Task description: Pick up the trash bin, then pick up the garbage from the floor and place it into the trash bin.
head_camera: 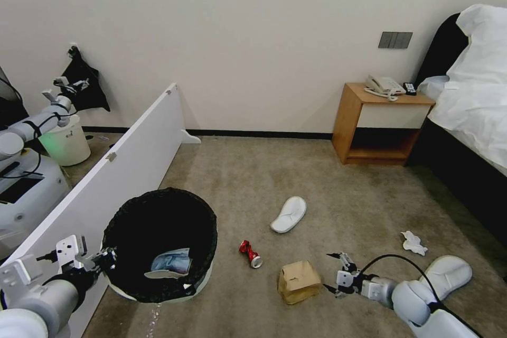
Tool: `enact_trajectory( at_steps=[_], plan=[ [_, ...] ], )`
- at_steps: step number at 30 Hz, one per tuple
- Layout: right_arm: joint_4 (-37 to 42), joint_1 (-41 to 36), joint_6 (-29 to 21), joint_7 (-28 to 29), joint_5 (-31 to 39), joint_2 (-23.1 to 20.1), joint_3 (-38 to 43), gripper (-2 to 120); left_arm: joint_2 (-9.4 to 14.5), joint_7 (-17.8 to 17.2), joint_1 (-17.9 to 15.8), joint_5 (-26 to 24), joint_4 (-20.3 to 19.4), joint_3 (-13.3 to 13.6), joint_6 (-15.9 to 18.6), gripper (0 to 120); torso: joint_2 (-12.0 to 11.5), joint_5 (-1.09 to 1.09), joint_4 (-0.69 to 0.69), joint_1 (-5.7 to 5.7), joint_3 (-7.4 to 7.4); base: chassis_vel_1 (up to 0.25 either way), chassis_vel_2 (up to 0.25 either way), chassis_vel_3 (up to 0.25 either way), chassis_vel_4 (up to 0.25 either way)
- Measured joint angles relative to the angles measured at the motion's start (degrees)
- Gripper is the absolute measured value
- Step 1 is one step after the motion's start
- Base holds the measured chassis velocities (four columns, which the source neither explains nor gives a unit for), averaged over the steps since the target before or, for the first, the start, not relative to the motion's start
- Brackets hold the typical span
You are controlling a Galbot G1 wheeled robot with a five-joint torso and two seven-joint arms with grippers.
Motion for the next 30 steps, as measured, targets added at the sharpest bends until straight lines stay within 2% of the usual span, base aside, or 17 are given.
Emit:
enact_trajectory(
  at_steps=[30],
  plan=[
    [-8.53,5.23,0.3,-0.18,-0.94,3.03,-4.82,100,0.23,0.17,-0.62,-0.27,0.78,0.23,0.0,1,0.0,0.0,0.0,0.0,-0.01,0.0,0.0,0.0,0.0]
  ],
)
